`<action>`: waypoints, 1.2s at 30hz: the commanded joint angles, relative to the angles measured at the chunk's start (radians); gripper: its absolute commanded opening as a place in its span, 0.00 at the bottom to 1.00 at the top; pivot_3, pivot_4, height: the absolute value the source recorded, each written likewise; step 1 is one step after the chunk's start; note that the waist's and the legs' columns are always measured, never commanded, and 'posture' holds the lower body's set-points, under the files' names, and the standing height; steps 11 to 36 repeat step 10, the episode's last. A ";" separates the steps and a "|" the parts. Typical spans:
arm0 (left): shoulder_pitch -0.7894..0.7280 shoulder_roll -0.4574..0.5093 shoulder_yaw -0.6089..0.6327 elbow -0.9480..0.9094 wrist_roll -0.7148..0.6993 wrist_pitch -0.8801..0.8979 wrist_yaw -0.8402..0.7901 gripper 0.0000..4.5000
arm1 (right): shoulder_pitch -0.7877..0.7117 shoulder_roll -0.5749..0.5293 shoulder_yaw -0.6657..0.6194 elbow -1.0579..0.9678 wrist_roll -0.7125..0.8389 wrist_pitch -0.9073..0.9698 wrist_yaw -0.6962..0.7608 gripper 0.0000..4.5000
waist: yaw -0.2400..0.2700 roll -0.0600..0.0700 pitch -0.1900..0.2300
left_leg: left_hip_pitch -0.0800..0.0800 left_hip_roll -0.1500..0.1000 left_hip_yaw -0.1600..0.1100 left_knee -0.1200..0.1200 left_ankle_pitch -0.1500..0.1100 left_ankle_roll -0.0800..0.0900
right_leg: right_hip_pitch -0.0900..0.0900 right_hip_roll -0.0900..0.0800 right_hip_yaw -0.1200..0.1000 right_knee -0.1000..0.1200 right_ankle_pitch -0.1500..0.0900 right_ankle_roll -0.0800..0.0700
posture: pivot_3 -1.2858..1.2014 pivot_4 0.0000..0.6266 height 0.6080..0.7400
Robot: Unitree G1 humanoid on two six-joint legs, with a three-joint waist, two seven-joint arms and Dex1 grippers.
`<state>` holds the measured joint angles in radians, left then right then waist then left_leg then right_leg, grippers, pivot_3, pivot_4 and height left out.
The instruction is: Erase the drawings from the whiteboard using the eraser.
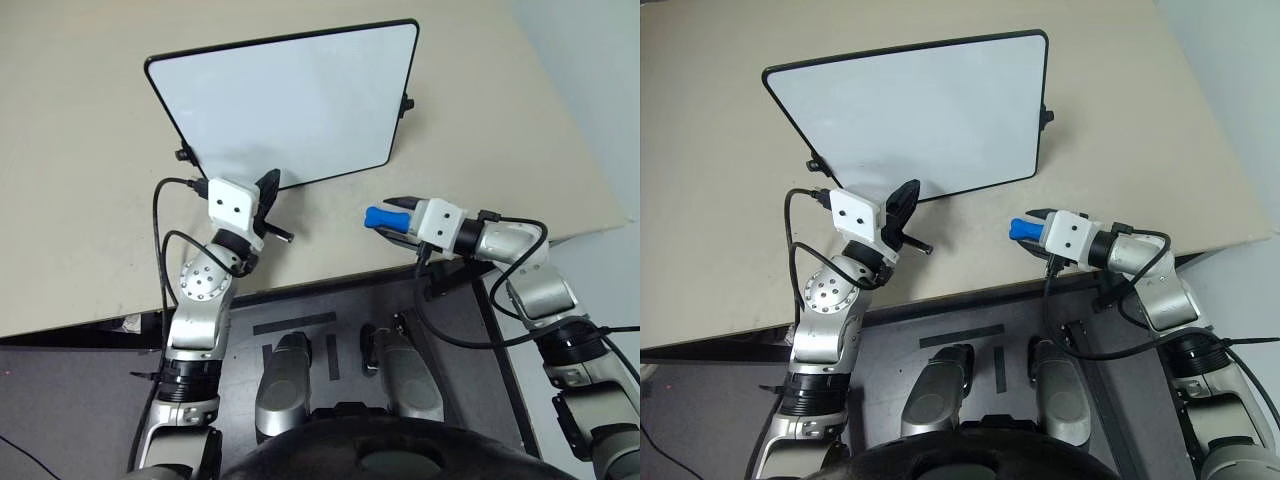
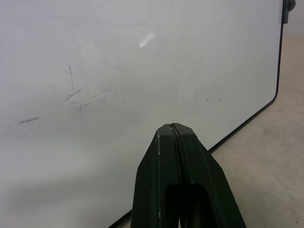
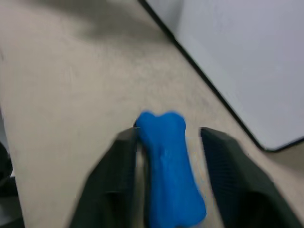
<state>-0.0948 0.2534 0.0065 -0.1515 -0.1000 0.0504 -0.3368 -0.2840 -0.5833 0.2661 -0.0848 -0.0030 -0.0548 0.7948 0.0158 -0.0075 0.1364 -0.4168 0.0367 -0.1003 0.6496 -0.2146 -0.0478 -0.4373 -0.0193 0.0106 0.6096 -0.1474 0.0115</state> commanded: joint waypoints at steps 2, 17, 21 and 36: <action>-0.010 0.004 0.003 -0.015 -0.005 -0.005 -0.007 0.00 | -0.002 0.016 -0.041 -0.050 -0.009 -0.038 -0.043 0.83 | 0.001 0.000 0.000 | 0.000 0.000 0.000 0.000 0.000 0.000 | 0.000 0.000 0.000 0.000 0.000 0.000 | 0.52 0.24 1.00; -0.029 0.035 0.010 -0.016 -0.016 0.015 -0.035 0.00 | -0.010 0.078 -0.060 -0.068 -0.007 -0.014 -0.102 0.83 | 0.001 0.000 0.000 | 0.000 0.000 0.000 0.000 -0.001 0.000 | 0.000 0.000 0.000 0.000 0.004 -0.007 | 0.52 0.24 1.00; -0.029 0.035 0.010 -0.016 -0.016 0.015 -0.035 0.00 | -0.010 0.078 -0.060 -0.068 -0.007 -0.014 -0.102 0.83 | 0.001 0.000 0.000 | 0.000 0.000 0.000 0.000 -0.001 0.000 | 0.000 0.000 0.000 0.000 0.004 -0.007 | 0.52 0.24 1.00; -0.029 0.035 0.010 -0.016 -0.016 0.015 -0.035 0.00 | -0.010 0.078 -0.060 -0.068 -0.007 -0.014 -0.102 0.83 | 0.001 0.000 0.000 | 0.000 0.000 0.000 0.000 -0.001 0.000 | 0.000 0.000 0.000 0.000 0.004 -0.007 | 0.52 0.24 1.00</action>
